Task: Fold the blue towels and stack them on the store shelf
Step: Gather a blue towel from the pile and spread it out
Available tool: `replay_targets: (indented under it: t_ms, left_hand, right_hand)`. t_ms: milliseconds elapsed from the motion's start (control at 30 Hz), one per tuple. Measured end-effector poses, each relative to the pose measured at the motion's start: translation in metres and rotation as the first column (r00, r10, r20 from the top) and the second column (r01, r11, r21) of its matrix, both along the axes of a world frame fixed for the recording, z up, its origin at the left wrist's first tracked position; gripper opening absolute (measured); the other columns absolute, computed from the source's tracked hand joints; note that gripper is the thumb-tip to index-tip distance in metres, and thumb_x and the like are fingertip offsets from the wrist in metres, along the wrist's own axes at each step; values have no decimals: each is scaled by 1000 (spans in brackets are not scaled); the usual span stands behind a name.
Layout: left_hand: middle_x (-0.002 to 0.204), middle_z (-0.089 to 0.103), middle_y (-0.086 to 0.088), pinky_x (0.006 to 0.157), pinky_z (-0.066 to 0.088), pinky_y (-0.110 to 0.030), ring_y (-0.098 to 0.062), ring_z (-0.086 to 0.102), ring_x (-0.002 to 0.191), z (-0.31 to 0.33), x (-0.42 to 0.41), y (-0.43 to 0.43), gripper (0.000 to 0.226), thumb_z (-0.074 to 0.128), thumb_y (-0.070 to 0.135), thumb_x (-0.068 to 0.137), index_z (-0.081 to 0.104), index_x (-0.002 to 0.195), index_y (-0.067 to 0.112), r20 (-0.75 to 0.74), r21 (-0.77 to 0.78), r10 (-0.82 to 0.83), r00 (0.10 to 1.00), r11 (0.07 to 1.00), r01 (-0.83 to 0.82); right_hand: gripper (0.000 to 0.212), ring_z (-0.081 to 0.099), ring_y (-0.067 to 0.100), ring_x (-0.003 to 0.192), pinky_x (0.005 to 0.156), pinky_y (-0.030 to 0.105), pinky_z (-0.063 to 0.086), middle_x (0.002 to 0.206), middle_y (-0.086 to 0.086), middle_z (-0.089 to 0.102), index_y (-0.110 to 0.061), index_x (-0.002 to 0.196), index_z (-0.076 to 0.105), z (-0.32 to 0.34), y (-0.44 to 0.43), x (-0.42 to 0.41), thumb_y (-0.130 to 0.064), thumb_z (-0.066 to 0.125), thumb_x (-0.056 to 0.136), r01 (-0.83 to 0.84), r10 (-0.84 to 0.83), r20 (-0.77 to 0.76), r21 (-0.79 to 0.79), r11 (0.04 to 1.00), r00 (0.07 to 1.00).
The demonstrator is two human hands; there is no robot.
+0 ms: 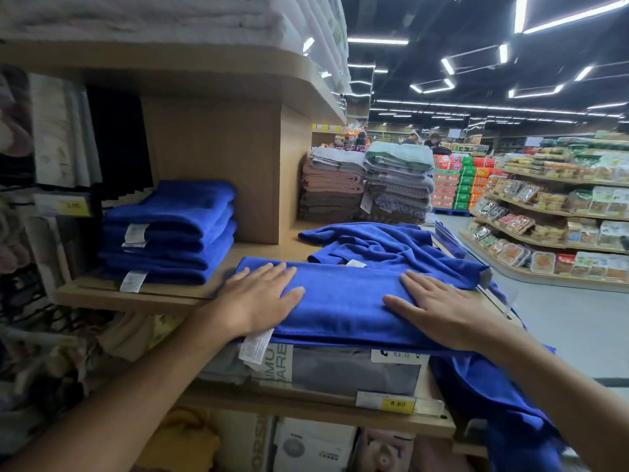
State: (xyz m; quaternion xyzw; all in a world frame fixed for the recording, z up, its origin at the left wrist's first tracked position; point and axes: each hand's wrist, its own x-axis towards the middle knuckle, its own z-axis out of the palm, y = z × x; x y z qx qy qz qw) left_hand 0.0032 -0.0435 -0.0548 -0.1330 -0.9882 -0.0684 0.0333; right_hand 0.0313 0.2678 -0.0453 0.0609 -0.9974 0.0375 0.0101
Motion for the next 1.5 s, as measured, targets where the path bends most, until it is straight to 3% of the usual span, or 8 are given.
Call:
replay_targets:
  t_ms: [200,433,633,867,1000,1133,1233,1500]
  left_hand:
    - [168,2,13,126,2,-40,-6,-2,154,6,-21,4,68,17,63,101,9,161,33,60,-46,-11,998,999,14]
    - [169,3,8,125,4,-43,-11,0,155,16,-43,16,68,21,59,101,10,161,29,105,-94,3,995,996,7]
    - [169,7,7,124,6,-50,-13,2,155,23,-32,59,74,26,65,98,15,161,27,70,1,-96,993,995,96]
    - [169,0,7,124,1,-52,-14,-2,156,10,-23,65,77,17,71,97,8,161,29,73,-36,-89,993,995,91]
    - [169,2,7,124,0,-52,-15,-1,156,9,-24,65,78,17,71,96,8,161,29,62,-29,-92,994,995,94]
    - [169,3,6,124,-1,-53,-16,-1,156,5,-28,65,77,16,70,96,9,161,29,50,-16,-97,994,995,98]
    - [169,6,5,123,1,-54,-17,2,156,2,-32,65,74,14,67,97,12,161,28,31,-7,-104,994,995,104]
    - [154,41,3,115,22,-60,-21,32,144,0,-36,63,54,18,50,100,38,144,28,-107,-31,-202,974,979,199]
  right_hand:
    - [121,4,7,155,124,33,6,169,-15,2,-30,163,8,2,26,-17,-98,7,63,44,-41,70,-51,998,997]
    - [78,26,18,150,121,43,26,164,-4,30,-26,156,34,6,31,-27,-73,34,95,64,-82,-112,-155,986,990]
    - [59,53,28,113,85,42,47,115,7,59,-21,82,58,10,31,-5,-71,29,93,374,-328,-294,117,920,898]
    - [27,61,23,76,70,39,47,83,8,65,-10,85,58,14,16,-19,-37,57,89,288,-364,-124,-406,867,923]
    - [24,70,28,71,61,31,50,82,14,72,-5,91,65,36,11,-18,-28,72,88,327,-405,119,-807,493,906]
    - [35,73,28,84,66,36,62,98,14,76,-8,107,67,60,9,-6,-29,81,82,390,-300,319,-895,216,899]
    - [39,71,30,92,78,42,60,102,16,73,-9,111,65,81,-2,-10,-31,81,82,335,-264,280,-923,190,923]
    - [16,64,22,60,52,27,51,73,13,66,-4,96,63,145,-80,-36,-19,68,92,168,1,180,-918,360,984]
